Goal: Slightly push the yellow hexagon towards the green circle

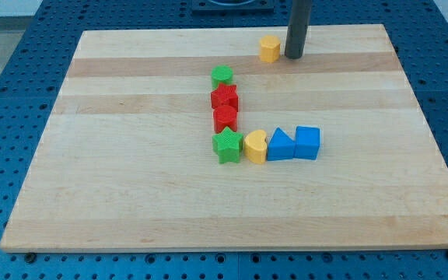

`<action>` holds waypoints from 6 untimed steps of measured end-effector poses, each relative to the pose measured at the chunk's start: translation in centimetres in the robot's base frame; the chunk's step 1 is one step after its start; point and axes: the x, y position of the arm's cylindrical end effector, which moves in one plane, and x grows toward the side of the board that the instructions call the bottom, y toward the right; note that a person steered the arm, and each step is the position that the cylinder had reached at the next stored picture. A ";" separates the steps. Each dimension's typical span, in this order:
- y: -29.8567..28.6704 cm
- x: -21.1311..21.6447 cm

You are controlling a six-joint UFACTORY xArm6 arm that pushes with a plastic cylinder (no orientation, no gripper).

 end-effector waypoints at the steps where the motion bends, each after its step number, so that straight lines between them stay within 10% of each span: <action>1: 0.0 -1.4; 6: -1.0 -2.6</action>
